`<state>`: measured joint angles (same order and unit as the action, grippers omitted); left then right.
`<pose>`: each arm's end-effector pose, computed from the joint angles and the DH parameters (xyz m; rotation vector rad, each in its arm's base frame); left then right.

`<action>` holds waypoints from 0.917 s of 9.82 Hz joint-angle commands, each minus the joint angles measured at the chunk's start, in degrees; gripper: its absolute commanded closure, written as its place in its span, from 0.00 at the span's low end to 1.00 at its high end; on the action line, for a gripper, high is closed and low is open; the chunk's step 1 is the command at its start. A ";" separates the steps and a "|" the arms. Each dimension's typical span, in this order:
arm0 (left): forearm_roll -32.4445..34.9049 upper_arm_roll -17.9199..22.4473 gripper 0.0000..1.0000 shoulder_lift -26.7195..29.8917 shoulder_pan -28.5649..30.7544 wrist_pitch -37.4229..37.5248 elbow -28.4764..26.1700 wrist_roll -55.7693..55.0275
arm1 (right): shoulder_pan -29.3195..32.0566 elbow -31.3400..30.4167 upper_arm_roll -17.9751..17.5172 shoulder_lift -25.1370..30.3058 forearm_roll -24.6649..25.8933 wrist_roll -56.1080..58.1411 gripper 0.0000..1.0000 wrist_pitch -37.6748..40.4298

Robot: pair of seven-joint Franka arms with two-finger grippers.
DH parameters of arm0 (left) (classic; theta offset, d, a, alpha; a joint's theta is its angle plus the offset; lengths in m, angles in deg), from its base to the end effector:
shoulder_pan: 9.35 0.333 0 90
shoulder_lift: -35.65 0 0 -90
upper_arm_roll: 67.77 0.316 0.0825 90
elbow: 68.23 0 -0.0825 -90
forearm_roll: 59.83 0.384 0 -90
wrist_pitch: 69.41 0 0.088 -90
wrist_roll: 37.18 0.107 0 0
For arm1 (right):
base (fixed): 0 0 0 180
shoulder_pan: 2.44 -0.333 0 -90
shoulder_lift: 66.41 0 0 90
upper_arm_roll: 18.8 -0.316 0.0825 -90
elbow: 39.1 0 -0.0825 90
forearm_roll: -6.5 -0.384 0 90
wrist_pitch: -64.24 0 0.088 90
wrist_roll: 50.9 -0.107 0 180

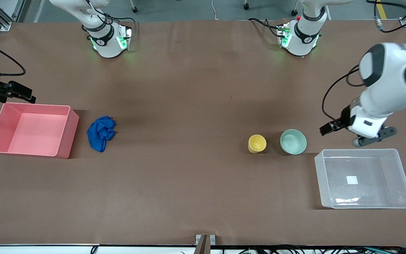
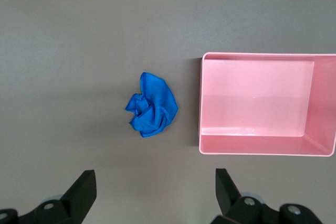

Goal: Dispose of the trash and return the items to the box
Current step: 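Reach the right gripper to the blue cloth while the left gripper reaches the bowl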

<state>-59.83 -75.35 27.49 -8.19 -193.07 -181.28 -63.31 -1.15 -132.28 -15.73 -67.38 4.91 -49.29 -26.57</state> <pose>0.5866 -0.0639 0.4032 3.0644 0.5351 0.0576 0.5570 -0.0393 0.5902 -3.1096 0.0765 0.0884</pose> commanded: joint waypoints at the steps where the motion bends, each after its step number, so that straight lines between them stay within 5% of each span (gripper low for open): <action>1: 0.09 -0.06 0.00 -2.64 0.42 -13.74 -9.09 -0.76 | 0.82 -4.98 -0.43 0.52 -0.08 0.32 0.00 -4.09; 5: 0.09 -0.06 0.03 -11.86 0.51 -30.12 -12.98 -0.85 | -2.94 -21.47 -0.61 0.08 -0.16 -0.38 0.02 -23.38; 7: 0.09 -0.15 0.23 -14.77 0.42 -31.55 -12.98 -0.85 | -3.57 -28.53 -0.61 -4.46 -0.08 -0.47 0.02 -36.04; 9: 0.09 -0.15 0.51 -16.01 0.25 -31.47 -12.98 -0.85 | -3.57 -29.34 -0.61 -11.05 -0.08 -0.38 0.02 -42.05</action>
<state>-59.83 -75.36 13.23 -7.88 -223.40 -193.67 -63.39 -4.77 -161.56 -16.39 -75.10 4.85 -49.40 -66.04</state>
